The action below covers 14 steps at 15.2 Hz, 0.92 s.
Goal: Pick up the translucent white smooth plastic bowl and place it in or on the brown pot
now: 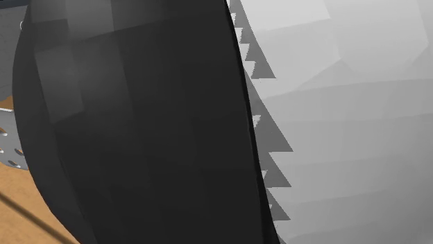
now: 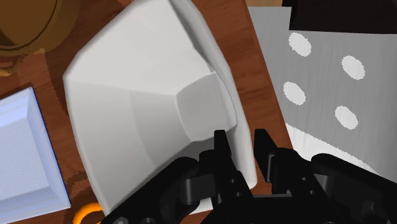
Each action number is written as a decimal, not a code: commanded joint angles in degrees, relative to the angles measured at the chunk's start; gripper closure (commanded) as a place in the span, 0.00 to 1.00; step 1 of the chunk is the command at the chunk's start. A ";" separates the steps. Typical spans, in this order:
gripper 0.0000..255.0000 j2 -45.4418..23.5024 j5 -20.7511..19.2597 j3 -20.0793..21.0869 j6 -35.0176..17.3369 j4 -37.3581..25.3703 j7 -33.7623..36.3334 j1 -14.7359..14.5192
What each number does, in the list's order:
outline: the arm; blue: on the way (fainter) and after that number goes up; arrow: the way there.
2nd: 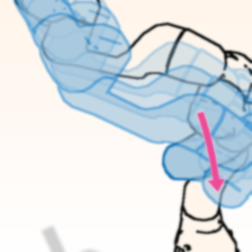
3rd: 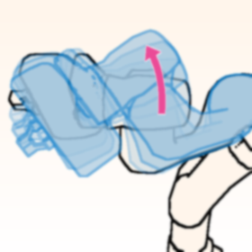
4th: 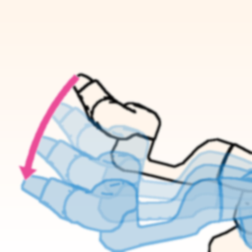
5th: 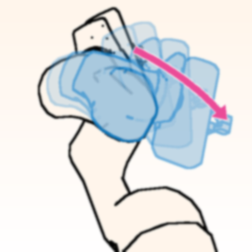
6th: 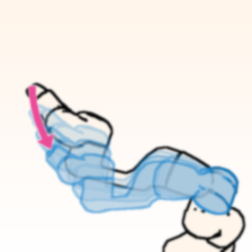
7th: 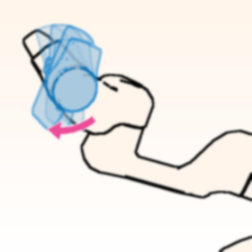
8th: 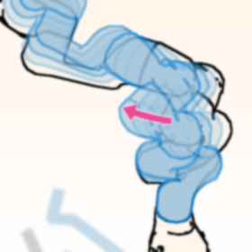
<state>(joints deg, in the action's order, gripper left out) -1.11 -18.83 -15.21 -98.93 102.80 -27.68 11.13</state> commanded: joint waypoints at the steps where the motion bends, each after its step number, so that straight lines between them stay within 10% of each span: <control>1: 1.00 0.15 0.03 0.08 1.48 -1.41 -0.33 -0.09; 14: 1.00 -0.70 0.35 -0.44 9.84 -11.42 -4.31 0.46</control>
<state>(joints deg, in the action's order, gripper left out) -1.91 -18.39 -15.30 -89.15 91.64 -31.22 11.23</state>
